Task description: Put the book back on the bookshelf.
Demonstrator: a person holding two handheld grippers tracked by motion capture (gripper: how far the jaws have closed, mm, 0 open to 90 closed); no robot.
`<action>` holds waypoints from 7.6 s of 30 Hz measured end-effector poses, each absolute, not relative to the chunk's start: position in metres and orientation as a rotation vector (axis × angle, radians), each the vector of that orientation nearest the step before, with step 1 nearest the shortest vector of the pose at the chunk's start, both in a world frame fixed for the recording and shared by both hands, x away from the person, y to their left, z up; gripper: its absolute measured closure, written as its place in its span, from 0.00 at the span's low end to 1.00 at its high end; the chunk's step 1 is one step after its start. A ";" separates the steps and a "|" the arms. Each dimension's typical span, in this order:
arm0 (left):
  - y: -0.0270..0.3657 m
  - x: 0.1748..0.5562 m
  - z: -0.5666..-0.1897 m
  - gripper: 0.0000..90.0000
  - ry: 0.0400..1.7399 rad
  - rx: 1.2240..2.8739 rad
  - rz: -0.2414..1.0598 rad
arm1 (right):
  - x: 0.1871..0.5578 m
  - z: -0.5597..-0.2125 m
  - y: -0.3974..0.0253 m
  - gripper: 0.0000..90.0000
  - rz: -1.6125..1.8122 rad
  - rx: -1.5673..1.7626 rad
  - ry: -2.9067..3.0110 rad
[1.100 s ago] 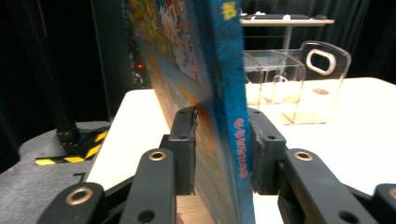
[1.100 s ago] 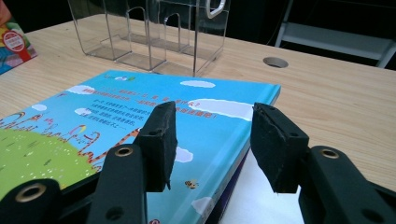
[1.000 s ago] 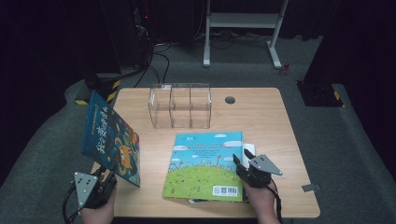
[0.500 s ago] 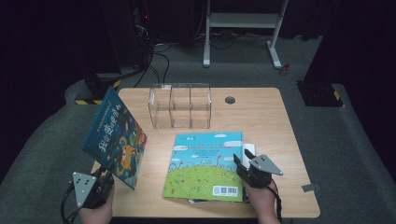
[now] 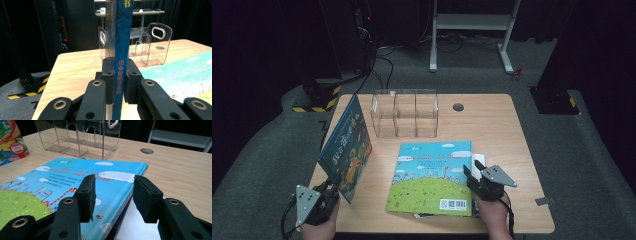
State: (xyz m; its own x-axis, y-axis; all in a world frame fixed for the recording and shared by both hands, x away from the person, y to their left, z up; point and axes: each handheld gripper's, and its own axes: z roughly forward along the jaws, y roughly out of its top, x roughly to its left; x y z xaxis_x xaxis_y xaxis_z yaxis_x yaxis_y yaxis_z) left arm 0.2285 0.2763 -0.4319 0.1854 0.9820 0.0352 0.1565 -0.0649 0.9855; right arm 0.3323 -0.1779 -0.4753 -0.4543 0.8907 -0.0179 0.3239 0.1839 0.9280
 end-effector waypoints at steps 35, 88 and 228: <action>0.283 0.244 -0.420 0.75 1.161 1.443 0.980 | 0.329 -0.481 -0.185 0.58 1.233 1.171 1.893; 0.297 0.255 -0.396 0.71 1.136 1.452 0.994 | 0.325 -0.478 -0.203 0.54 1.216 1.230 1.855; 0.230 0.456 -0.331 0.93 1.255 1.342 0.967 | 0.322 -0.482 -0.229 0.60 1.274 1.220 1.857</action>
State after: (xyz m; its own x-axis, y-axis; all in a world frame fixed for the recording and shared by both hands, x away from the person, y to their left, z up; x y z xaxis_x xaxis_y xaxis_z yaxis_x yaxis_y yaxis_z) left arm 0.4564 0.2299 -0.3308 0.1356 0.9874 -0.0820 0.1720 0.0580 0.9834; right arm 0.3216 -0.2294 -0.4819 -0.4195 0.9070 0.0372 0.3611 0.1292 0.9235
